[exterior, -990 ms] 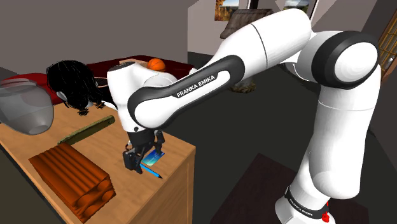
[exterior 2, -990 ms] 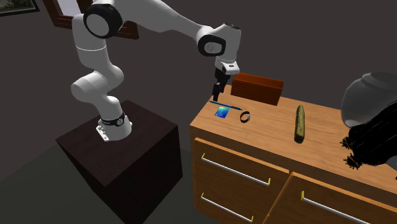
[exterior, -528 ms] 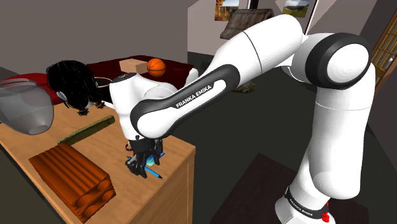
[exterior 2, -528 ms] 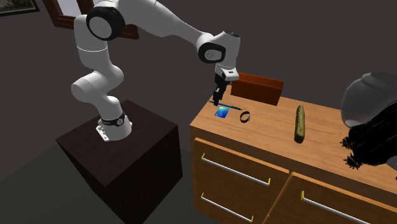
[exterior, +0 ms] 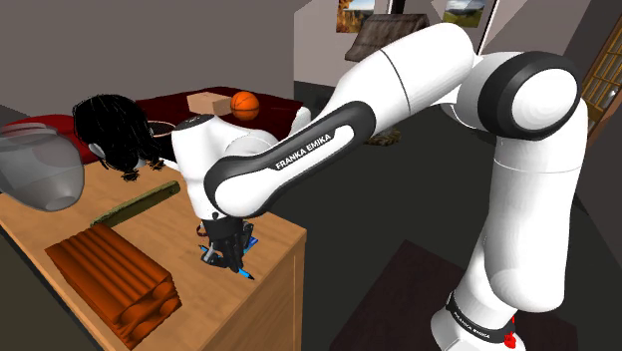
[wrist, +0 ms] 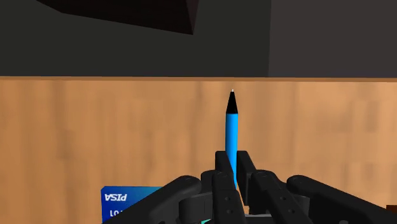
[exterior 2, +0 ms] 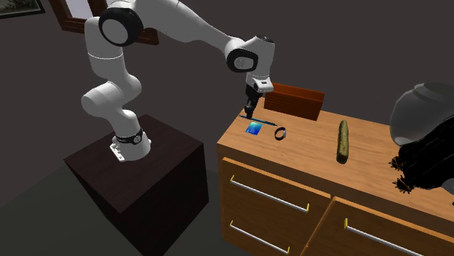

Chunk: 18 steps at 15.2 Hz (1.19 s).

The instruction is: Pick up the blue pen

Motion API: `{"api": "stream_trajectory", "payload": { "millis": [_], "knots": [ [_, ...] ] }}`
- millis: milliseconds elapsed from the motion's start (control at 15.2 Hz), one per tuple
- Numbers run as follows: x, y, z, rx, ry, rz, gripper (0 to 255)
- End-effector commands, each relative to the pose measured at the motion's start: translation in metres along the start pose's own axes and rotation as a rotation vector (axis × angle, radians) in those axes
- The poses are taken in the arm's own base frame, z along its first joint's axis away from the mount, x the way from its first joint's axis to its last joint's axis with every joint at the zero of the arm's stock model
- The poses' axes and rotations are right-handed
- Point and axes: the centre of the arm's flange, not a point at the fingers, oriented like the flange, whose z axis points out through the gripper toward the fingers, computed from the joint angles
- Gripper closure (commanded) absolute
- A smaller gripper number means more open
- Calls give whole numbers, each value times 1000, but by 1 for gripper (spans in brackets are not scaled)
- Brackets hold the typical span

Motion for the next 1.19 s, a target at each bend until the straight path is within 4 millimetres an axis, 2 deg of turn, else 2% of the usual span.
{"api": "stream_trajectory", "payload": {
  "millis": [0, 990, 1122],
  "knots": [
    [-1, 0, 0, 0, 0, 0, 255],
    [-8, 2, -79, 0, 0, 0, 255],
    [-8, 2, -80, 0, 0, 0, 255]
  ]
}}
